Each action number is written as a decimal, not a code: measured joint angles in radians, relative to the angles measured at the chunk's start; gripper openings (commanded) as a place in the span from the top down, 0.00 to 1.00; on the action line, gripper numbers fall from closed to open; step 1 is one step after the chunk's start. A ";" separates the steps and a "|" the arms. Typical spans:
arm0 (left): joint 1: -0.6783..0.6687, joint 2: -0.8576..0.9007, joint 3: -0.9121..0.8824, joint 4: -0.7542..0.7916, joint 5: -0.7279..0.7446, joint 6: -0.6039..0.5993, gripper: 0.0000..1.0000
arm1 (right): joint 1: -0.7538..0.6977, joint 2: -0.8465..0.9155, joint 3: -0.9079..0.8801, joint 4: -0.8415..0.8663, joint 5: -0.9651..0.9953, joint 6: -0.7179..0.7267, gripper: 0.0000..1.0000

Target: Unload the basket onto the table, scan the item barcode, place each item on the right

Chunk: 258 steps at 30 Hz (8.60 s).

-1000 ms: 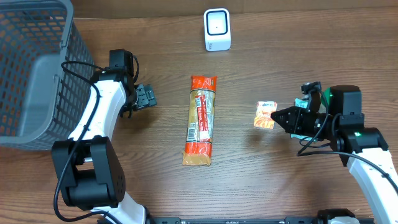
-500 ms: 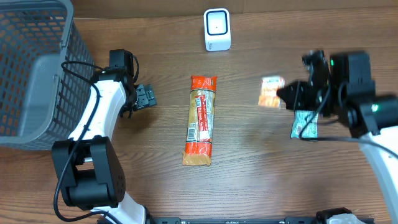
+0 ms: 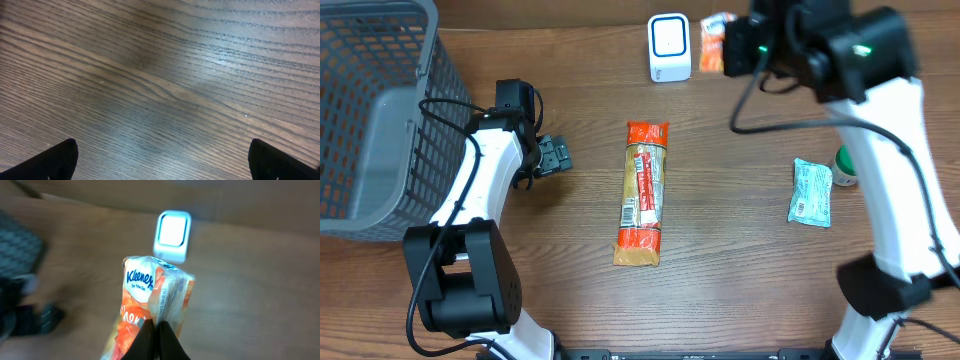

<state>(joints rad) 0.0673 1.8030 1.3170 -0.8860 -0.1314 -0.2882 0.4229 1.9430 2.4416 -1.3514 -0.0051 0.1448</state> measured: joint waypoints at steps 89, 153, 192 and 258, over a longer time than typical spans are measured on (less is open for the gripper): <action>0.000 0.000 0.000 0.000 0.000 0.000 0.00 | -0.043 0.068 0.038 -0.312 0.291 -0.038 0.96; 0.000 0.000 0.000 0.000 0.000 0.000 0.00 | -0.037 -0.021 -0.879 0.241 -0.323 0.031 0.64; 0.000 0.000 0.000 -0.001 0.000 0.000 0.00 | 0.335 0.060 -1.065 0.642 -0.208 0.352 0.96; 0.000 0.000 0.000 -0.001 0.000 0.000 0.00 | 0.113 -0.465 -1.050 -0.079 -0.680 -0.886 0.96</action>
<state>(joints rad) 0.0673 1.8030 1.3170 -0.8867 -0.1310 -0.2882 0.5358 1.4780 1.3914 -1.4307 -0.6853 -0.7414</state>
